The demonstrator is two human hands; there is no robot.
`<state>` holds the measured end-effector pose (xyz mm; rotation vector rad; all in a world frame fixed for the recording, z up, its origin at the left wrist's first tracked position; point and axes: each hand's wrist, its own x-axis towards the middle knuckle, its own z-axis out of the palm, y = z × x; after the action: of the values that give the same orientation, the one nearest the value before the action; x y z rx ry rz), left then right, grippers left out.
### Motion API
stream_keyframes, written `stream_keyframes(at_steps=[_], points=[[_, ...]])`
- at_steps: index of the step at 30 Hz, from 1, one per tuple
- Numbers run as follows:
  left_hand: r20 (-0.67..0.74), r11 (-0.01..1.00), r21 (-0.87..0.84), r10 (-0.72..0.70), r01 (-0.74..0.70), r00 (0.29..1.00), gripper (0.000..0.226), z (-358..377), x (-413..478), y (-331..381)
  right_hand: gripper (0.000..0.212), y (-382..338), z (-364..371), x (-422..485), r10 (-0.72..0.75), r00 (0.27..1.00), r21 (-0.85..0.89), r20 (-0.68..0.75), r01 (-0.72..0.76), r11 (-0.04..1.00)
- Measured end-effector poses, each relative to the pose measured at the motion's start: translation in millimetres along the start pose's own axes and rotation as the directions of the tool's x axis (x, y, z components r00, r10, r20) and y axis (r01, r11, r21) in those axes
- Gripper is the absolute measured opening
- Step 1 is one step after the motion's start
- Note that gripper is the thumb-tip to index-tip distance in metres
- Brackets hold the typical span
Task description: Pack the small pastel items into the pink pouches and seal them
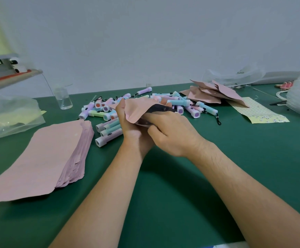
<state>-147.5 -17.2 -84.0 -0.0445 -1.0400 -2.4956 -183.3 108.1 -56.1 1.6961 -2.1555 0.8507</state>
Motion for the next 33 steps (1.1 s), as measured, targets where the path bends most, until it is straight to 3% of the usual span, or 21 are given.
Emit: stream_keyframes(at_steps=[3, 5, 7, 11, 14, 19, 24, 29, 33], points=[[-0.004, 0.992, -0.115, -0.046, 0.045, 0.999, 0.064, -8, 0, 2, 0.039, 2, -3, -6, -0.161, 0.948, 0.013, -0.275, 0.171, 0.985], [-0.03, 0.965, -0.258, -0.066, 0.056, 0.997, 0.078, -11, 2, 5, 0.035, 11, -10, -7, -0.199, 0.828, 0.002, -0.525, 0.235, 0.972], [-0.025, 0.933, -0.357, -0.064, 0.051, 0.998, 0.094, -14, 4, 9, 0.03, 26, -19, -4, -0.172, 0.748, -0.029, -0.641, 0.2, 0.979], [0.095, 0.918, -0.382, -0.075, 0.106, 0.993, 0.097, -20, 4, 12, 0.035, 49, -18, -7, -0.139, 0.848, -0.074, -0.512, 0.118, 0.99], [0.15, 0.943, -0.285, -0.135, 0.174, 0.979, 0.093, -22, 4, 11, 0.035, 54, -9, -9, -0.1, 0.908, -0.049, -0.406, 0.087, 0.995], [0.17, 0.952, -0.16, -0.234, 0.261, 0.957, 0.097, -20, 5, 11, 0.021, 60, -4, -4, -0.025, 0.896, 0.121, -0.444, 0.088, 0.989], [0.301, 0.917, -0.191, -0.284, 0.349, 0.911, 0.113, -22, 2, 11, 0.02, 70, -7, -8, 0.091, 0.91, 0.258, -0.404, 0.019, 0.966], [0.263, 0.926, -0.167, -0.29, 0.34, 0.92, 0.129, -23, 6, 16, 0.007, 67, -20, -5, 0.199, 0.82, 0.428, -0.537, 0.062, 0.902], [0.022, 0.912, -0.322, -0.262, 0.255, 0.965, 0.128, -29, 8, 22, 0.009, 70, -33, -2, 0.392, 0.702, 0.605, -0.595, 0.069, 0.794]])
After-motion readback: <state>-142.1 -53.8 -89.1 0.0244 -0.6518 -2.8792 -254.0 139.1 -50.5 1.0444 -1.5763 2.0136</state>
